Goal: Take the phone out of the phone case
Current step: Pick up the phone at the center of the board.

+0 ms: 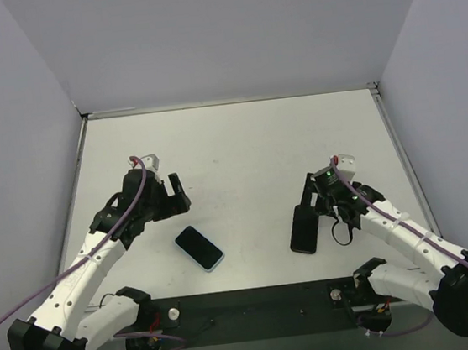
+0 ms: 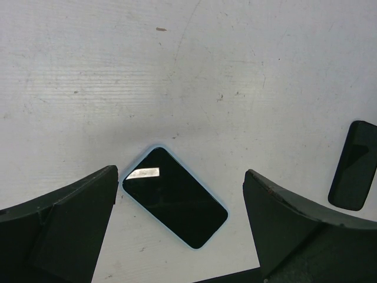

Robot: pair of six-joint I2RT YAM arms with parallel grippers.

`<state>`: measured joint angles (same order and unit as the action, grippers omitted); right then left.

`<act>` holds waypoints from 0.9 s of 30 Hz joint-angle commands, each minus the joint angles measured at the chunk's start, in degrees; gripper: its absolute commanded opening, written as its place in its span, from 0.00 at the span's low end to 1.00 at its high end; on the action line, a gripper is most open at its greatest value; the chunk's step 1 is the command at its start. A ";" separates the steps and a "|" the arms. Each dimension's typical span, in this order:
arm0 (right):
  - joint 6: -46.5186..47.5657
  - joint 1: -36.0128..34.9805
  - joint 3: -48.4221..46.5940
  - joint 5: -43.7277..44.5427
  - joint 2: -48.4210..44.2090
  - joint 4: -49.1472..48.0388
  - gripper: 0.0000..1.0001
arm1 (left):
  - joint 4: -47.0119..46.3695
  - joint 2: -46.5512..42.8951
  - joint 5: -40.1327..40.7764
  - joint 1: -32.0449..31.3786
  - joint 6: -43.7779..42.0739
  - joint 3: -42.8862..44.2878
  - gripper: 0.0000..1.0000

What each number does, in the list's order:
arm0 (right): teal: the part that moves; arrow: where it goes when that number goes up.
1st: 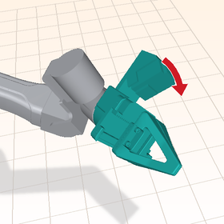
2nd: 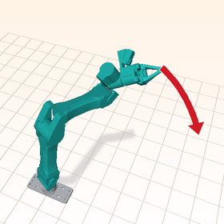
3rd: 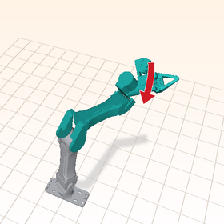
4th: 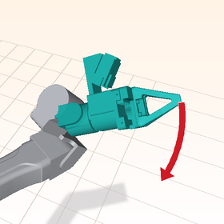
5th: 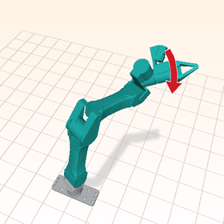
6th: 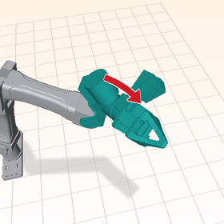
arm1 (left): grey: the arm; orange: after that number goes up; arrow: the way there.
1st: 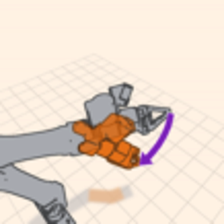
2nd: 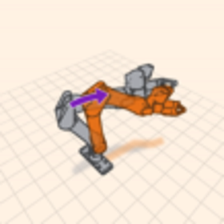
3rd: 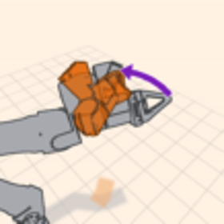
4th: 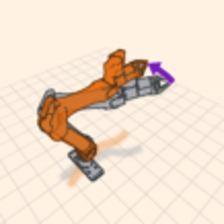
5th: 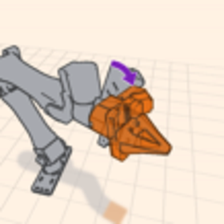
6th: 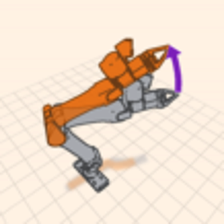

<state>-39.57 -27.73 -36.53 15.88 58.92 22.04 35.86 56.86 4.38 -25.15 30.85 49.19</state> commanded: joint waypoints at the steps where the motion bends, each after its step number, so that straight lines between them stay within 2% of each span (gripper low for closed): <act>1: 0.03 -1.01 -1.35 2.76 -1.43 1.86 1.00 | -0.52 -0.35 1.24 0.01 1.76 2.31 0.97; 11: -2.18 -2.95 -1.52 1.79 2.17 4.32 1.00 | 2.11 1.50 6.16 0.18 4.65 2.67 0.97; 17: -2.70 -4.79 -2.66 -1.20 6.99 4.24 1.00 | 0.01 1.85 6.34 0.27 7.03 0.74 0.98; 27: -4.19 -11.12 -1.88 -6.21 18.77 -2.79 1.00 | -0.79 3.35 3.79 0.27 7.73 0.65 0.97</act>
<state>-42.24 -37.65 -37.78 11.53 74.76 20.71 35.66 60.55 8.78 -25.08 33.67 49.34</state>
